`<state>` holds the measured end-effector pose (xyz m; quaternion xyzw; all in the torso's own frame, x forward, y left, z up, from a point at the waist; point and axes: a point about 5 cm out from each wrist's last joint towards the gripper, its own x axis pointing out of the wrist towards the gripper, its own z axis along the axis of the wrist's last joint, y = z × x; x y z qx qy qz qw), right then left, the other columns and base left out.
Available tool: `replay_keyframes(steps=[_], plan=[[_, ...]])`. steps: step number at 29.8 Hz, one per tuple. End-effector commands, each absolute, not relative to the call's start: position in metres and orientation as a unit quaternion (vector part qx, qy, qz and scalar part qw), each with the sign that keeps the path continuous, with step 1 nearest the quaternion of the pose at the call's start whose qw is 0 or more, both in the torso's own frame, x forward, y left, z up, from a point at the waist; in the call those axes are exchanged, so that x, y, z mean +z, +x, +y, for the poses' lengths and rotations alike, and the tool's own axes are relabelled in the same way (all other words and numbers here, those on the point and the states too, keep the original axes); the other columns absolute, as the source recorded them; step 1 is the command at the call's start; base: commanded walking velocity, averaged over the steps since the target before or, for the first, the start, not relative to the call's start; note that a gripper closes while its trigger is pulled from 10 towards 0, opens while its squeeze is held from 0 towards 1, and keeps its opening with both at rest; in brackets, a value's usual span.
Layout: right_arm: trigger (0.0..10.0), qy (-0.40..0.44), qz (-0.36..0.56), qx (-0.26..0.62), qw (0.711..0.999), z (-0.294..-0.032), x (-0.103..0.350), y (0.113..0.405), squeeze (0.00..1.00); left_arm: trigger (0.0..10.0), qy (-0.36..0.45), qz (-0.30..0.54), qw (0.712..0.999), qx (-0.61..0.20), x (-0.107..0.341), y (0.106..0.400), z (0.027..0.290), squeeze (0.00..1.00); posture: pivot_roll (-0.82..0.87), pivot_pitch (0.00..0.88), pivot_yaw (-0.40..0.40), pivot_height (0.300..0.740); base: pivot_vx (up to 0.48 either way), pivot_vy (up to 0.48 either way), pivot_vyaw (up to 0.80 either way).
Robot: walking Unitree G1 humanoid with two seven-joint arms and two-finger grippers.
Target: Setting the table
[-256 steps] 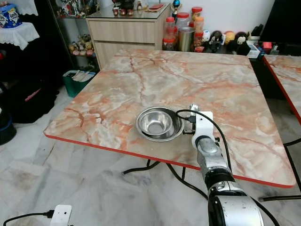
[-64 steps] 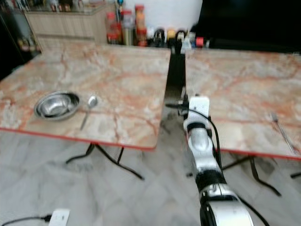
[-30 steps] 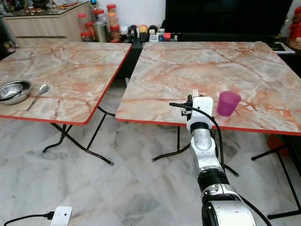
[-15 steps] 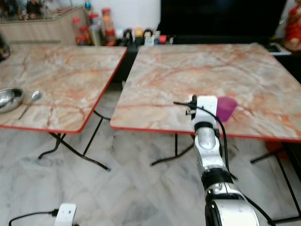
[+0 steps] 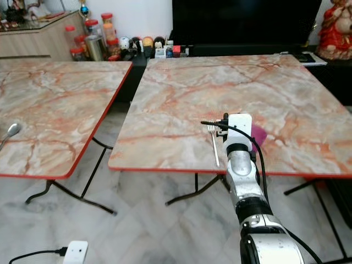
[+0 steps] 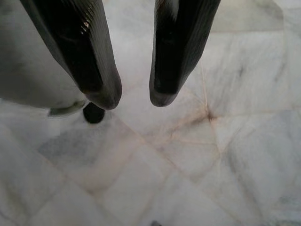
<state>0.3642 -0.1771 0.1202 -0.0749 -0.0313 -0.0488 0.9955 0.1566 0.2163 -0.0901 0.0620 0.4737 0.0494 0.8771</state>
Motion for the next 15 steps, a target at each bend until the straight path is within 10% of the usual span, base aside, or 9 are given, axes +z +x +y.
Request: replay_keyframes(steps=[1,15], plan=[[10.0,-0.075,-0.033,-0.043,0.996,-0.1741,0.1246,0.3674,0.00,10.0,0.064,0.472,0.878,0.052,-0.0892,0.1577,0.2188,0.00,0.06,0.000,0.026,0.740,0.356,0.000,0.00],[10.0,-0.077,-0.007,-0.019,0.997,-0.1683,0.1162,0.3664,0.00,10.0,0.071,0.480,0.873,0.057,-0.0896,0.1567,0.2208,0.00,0.06,0.000,0.026,0.740,0.252,0.000,0.00]])
